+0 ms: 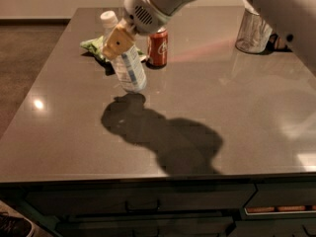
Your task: Knock blue plastic bottle over
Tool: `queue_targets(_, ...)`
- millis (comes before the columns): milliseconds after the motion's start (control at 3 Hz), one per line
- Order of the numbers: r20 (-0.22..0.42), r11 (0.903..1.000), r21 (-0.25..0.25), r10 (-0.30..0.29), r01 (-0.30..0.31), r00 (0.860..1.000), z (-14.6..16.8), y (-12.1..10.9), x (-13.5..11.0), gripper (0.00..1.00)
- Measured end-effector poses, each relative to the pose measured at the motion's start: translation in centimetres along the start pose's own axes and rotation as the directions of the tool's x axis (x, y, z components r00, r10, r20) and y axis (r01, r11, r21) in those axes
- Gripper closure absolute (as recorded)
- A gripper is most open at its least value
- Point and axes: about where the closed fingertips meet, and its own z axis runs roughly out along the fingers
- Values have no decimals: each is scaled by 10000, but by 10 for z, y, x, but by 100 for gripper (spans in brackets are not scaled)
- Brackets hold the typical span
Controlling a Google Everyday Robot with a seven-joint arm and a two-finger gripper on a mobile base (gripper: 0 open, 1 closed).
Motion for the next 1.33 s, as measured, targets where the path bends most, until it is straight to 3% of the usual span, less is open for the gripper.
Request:
queue_targets(333, -1048, 9959, -276, -887, 862, 9905, -11, -13, 10, 100)
queue_targets(667, -2172, 9822, -593, -1870, 1783, 9580, -11, -12, 24, 100)
queue_targets(1333, -3932, 9459, -595, -3158, 3189, 8635, -7, -6, 55, 100)
